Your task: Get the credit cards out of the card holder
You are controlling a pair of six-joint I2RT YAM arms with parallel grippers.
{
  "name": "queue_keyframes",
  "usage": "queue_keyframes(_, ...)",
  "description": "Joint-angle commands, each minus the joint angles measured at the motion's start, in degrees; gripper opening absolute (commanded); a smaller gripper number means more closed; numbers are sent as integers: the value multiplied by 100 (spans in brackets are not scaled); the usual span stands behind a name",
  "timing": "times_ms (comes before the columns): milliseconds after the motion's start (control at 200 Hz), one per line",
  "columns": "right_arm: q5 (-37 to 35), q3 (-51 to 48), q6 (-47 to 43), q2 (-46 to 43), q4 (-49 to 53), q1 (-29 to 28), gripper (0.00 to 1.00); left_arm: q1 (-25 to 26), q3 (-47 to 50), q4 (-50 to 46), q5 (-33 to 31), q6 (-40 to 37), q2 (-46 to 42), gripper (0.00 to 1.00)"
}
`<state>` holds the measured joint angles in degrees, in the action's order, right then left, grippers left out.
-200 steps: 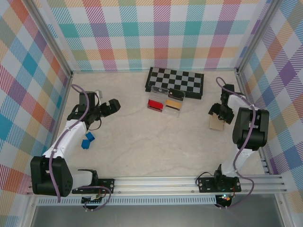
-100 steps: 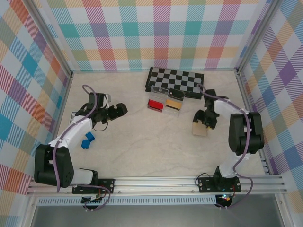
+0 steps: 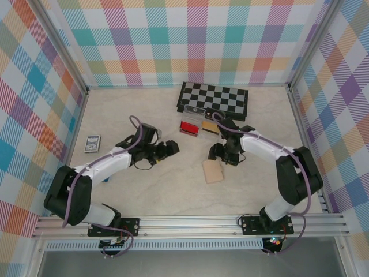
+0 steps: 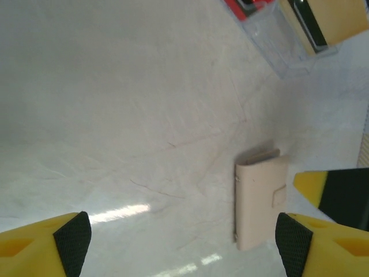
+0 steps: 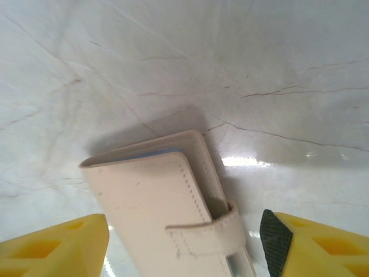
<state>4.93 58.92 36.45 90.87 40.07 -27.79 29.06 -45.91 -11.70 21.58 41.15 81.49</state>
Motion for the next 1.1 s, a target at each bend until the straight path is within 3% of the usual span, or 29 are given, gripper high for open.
queue_keyframes(0,239,-130,-66,-374,208,154,72,426,207,747,375,910,214,83)
queue_keyframes(130,686,-396,-364,-439,289,209,69,842,318,1227,589,1367,512,75)
queue_keyframes(295,931,-658,-455,-366,157,210,58,1198,285,1718,791,1698,971,64)
queue_keyframes(570,1053,-716,-489,23,-148,208,40,1341,-89,1933,1100,1809,1611,49)
queue_keyframes(805,1000,-653,-501,267,-281,209,36,1402,-306,1901,1133,1871,1946,45)
queue_keyframes(1095,1550,-781,-330,434,-705,199,35,1316,-423,1606,1117,1637,2148,41)
